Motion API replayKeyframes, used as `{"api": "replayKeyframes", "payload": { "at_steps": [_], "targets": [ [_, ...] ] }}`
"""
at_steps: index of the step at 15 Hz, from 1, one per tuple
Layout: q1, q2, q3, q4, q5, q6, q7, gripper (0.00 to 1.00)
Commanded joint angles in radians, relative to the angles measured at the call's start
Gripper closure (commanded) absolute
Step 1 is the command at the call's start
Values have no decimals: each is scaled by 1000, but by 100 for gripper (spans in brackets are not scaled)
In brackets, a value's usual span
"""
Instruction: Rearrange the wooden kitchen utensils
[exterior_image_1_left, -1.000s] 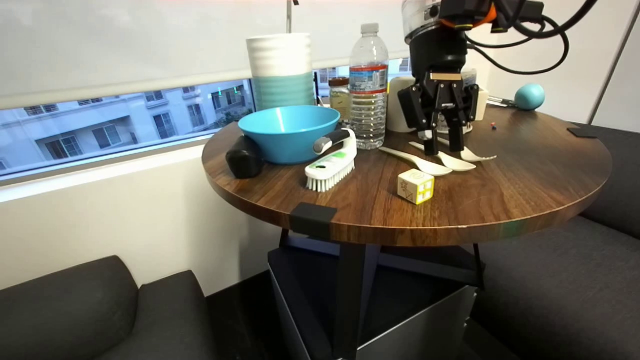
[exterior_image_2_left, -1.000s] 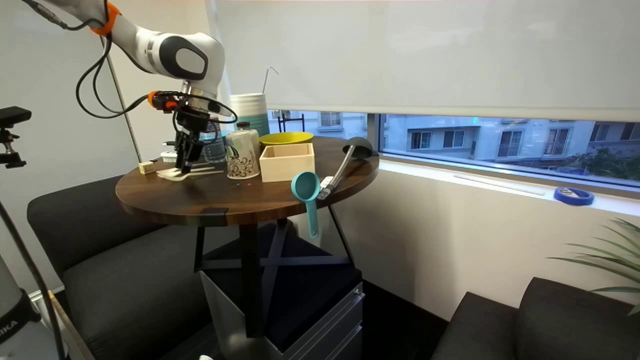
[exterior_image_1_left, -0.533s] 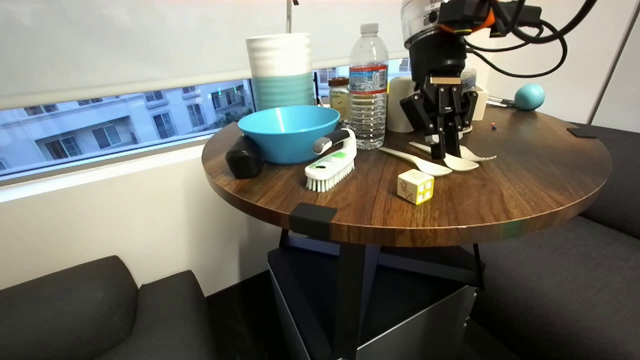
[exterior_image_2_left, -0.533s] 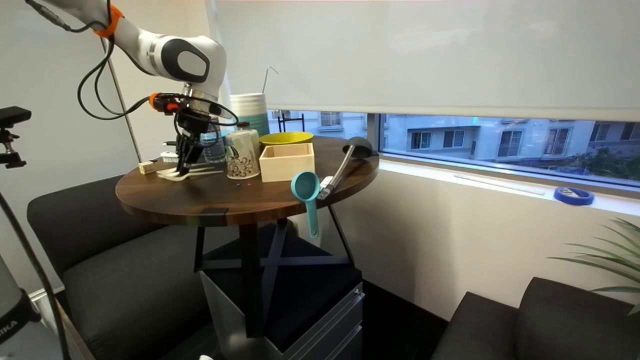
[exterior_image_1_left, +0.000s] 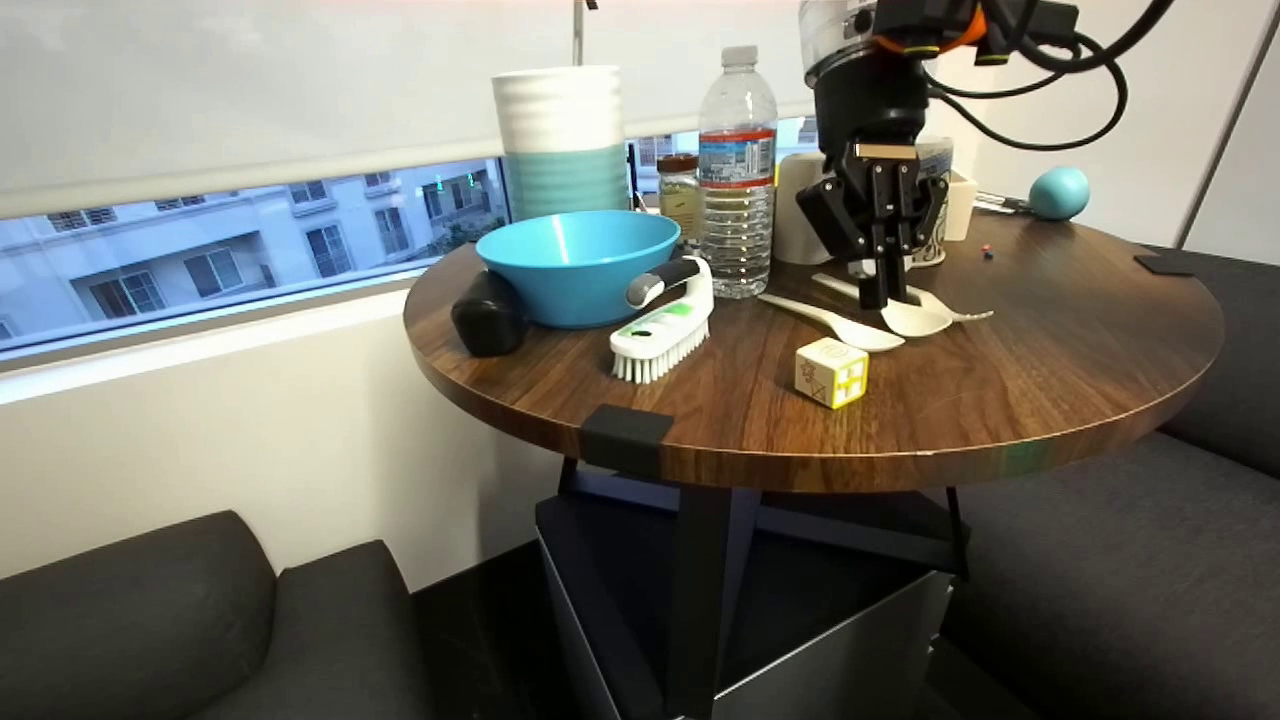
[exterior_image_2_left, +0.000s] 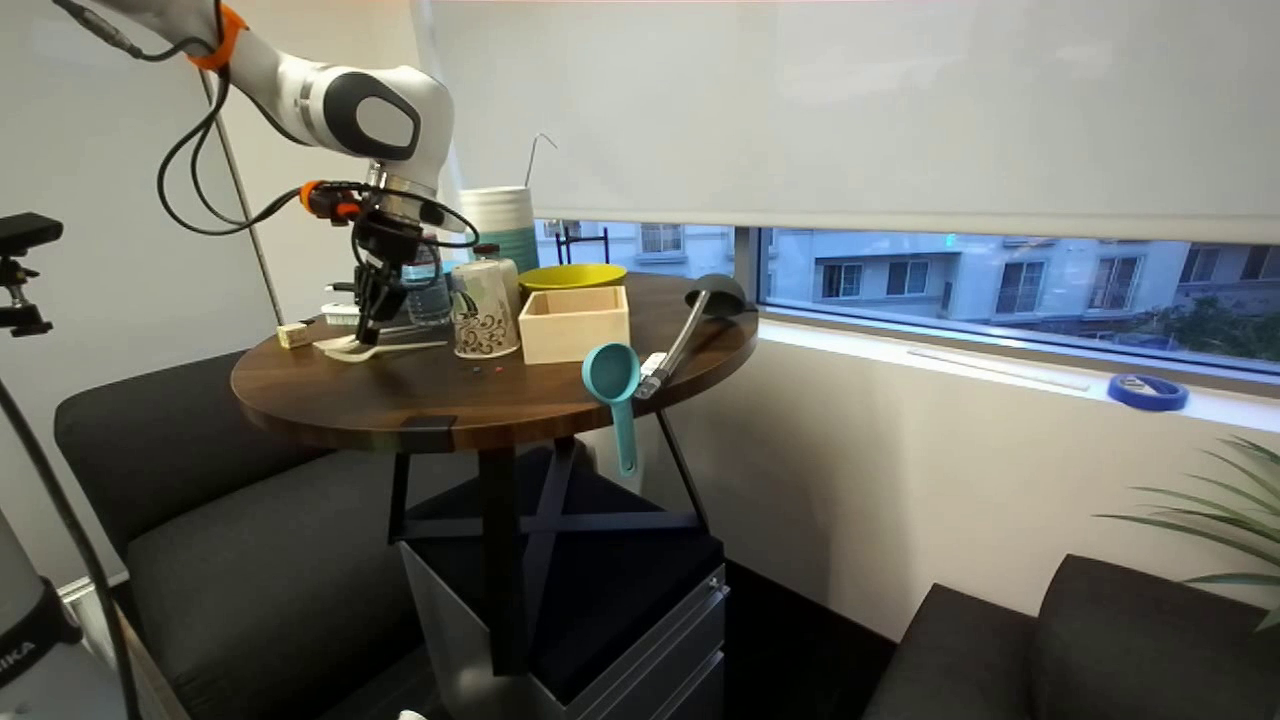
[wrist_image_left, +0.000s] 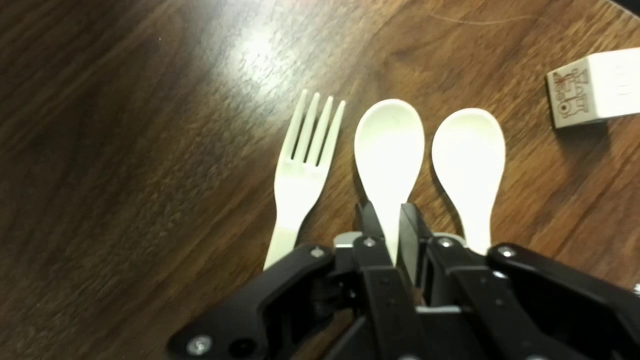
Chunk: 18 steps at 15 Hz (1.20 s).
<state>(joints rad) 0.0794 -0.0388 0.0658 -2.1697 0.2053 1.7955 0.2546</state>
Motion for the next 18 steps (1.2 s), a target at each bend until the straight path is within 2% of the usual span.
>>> {"api": "replayKeyframes", "payload": {
  "at_steps": [1, 10, 18],
  "targets": [
    [-12, -39, -7, 17, 32, -16, -31, 96],
    [-64, -160, -71, -103, 51, -11, -108, 96],
    [-101, -200, -115, -199, 57, 0, -141, 96]
  ]
}}
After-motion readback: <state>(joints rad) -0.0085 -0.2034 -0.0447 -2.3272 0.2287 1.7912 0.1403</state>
